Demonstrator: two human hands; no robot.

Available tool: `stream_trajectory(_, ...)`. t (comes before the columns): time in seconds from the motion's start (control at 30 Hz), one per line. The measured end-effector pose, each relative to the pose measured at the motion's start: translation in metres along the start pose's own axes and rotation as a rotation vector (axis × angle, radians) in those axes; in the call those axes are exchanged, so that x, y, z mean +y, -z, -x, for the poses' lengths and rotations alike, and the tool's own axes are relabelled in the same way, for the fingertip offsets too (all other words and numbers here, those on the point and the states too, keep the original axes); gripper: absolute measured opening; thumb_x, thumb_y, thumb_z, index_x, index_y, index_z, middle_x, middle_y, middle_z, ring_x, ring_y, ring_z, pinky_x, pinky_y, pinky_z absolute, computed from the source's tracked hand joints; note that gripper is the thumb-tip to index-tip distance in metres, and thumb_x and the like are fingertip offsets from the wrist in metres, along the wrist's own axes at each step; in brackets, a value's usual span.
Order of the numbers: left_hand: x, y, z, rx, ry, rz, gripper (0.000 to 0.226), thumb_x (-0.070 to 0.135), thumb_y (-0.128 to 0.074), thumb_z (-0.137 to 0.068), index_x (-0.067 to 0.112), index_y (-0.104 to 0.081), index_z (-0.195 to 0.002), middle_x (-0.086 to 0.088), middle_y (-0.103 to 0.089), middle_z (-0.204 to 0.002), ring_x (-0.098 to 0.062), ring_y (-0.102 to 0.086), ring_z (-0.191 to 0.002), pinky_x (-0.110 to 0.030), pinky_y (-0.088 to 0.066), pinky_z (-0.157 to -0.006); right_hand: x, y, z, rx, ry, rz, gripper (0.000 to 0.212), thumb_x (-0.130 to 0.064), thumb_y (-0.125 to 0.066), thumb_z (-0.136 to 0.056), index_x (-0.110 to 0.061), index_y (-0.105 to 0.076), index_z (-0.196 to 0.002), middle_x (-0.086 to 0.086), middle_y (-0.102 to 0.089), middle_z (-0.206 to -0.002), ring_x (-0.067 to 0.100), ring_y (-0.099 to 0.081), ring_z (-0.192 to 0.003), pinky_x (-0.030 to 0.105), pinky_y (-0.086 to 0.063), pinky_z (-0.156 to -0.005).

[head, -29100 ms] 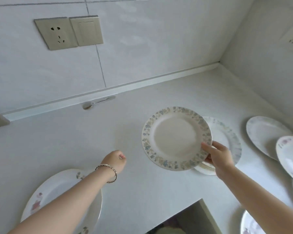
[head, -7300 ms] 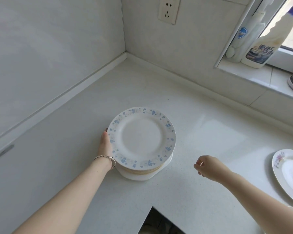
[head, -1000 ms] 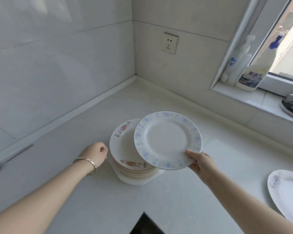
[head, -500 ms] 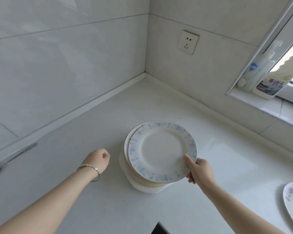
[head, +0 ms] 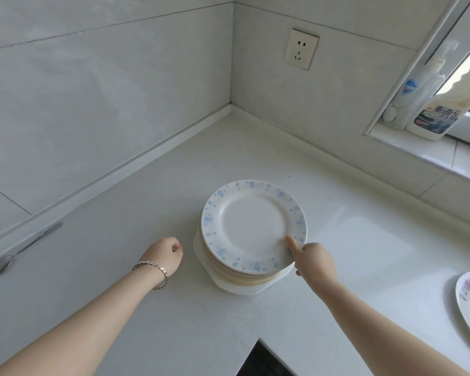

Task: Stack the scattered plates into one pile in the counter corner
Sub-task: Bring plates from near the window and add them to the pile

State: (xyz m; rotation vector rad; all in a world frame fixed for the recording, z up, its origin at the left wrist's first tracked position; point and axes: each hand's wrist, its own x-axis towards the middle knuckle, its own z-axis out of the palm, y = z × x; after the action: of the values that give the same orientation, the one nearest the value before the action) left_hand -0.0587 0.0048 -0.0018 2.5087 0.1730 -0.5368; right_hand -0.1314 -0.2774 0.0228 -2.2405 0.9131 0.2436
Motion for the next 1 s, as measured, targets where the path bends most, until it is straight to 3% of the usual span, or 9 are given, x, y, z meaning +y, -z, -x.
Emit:
stream_trajectory(0.07,-0.001,-0.004,0.001,-0.008,-0.006,-0.008,0.021,0.015,-0.045,-0.09,0.019,-0.056,-0.072,-0.012,-0.073,-0.088,-0.03,-0.07,-0.083,-0.036,-0.053,-0.079,-0.003,-0.001,-0.003,0.004,-0.008,0.04,0.055,-0.057,-0.04,-0.087,-0.009,-0.056,-0.064,0.006,-0.062,-0.063,0.027,-0.065,-0.069,0.028,-0.043,-0.057)
stream_trajectory(0.2,0.003,-0.011,0.006,-0.049,-0.032,-0.093,0.018,0.018,-0.044,-0.09,0.016,-0.058,-0.079,-0.011,-0.073,-0.09,-0.028,-0.069,-0.084,-0.032,-0.052,-0.075,0.001,0.002,-0.005,-0.101,-0.007,-0.076,0.056,-0.052,-0.041,-0.09,-0.009,-0.049,-0.057,0.004,-0.057,-0.054,0.017,-0.057,-0.047,0.026,-0.043,-0.053)
stream_trajectory(0.33,0.016,-0.029,0.02,-0.159,-0.048,-0.245,0.014,0.021,-0.041,-0.091,0.019,-0.052,-0.082,-0.006,-0.066,-0.093,-0.024,-0.057,-0.082,-0.024,-0.041,-0.071,0.022,0.012,0.0,-0.179,-0.034,-0.204,0.057,-0.047,-0.033,-0.095,-0.006,-0.052,-0.061,0.005,-0.055,-0.056,0.018,-0.054,-0.046,0.023,-0.043,-0.049)
stream_trajectory(0.47,0.035,-0.065,0.043,-0.275,-0.059,-0.29,0.028,0.019,-0.041,-0.089,0.023,-0.04,-0.061,0.003,-0.05,-0.07,-0.021,-0.051,-0.079,-0.023,-0.038,-0.07,0.057,0.028,0.001,-0.245,-0.053,-0.103,0.044,-0.033,-0.037,-0.097,-0.008,-0.054,-0.066,0.004,-0.057,-0.059,0.015,-0.056,-0.05,0.021,-0.046,-0.05)
stream_trajectory(0.63,0.086,-0.115,0.075,-0.33,-0.163,-0.351,0.033,0.017,-0.038,-0.09,0.021,-0.038,-0.058,-0.002,-0.054,-0.08,-0.021,-0.05,-0.08,-0.027,-0.043,-0.074,0.124,0.063,0.004,-0.35,-0.109,0.005,0.026,-0.014,-0.043,-0.089,-0.01,-0.053,-0.066,0.003,-0.057,-0.06,0.014,-0.055,-0.05,0.019,-0.041,-0.049)
stream_trajectory(0.73,0.131,-0.143,0.096,-0.353,-0.234,-0.414,0.03,0.013,-0.036,-0.09,0.018,-0.048,-0.063,-0.009,-0.058,-0.08,-0.021,-0.049,-0.079,-0.026,-0.037,-0.069,0.169,0.101,0.007,-0.326,-0.176,-0.03,0.022,-0.014,-0.044,-0.089,-0.01,-0.055,-0.07,0.002,-0.059,-0.062,0.013,-0.056,-0.052,0.019,-0.042,-0.051)
stream_trajectory(0.83,0.172,-0.174,0.106,-0.346,-0.288,-0.43,0.022,0.014,-0.037,-0.089,0.02,-0.046,-0.07,-0.006,-0.058,-0.088,-0.022,-0.049,-0.079,-0.027,-0.04,-0.071,0.221,0.141,0.006,-0.271,-0.274,-0.116,0.017,-0.016,-0.045,-0.089,-0.009,-0.057,-0.078,0.003,-0.059,-0.066,0.013,-0.057,-0.054,0.019,-0.044,-0.052)
stream_trajectory(0.9,0.202,-0.199,0.115,-0.344,-0.315,-0.42,0.019,0.015,-0.037,-0.089,0.019,-0.046,-0.072,-0.003,-0.055,-0.085,-0.023,-0.05,-0.08,-0.026,-0.039,-0.071,0.263,0.17,0.004,-0.159,-0.379,-0.232,0.016,-0.017,-0.047,-0.09,-0.007,-0.055,-0.081,0.005,-0.057,-0.066,0.014,-0.057,-0.05,0.019,-0.045,-0.049)
stream_trajectory(1.0,0.242,-0.233,0.132,-0.345,-0.346,-0.424,0.029,0.014,-0.037,-0.09,0.02,-0.039,-0.061,0.0,-0.048,-0.075,-0.024,-0.048,-0.08,-0.024,-0.036,-0.07,0.323,0.207,-0.001,0.069,-0.579,-0.45,0.013,-0.015,-0.048,-0.091,-0.003,-0.052,-0.089,0.007,-0.05,-0.064,0.015,-0.055,-0.046,0.023,-0.044,-0.046)
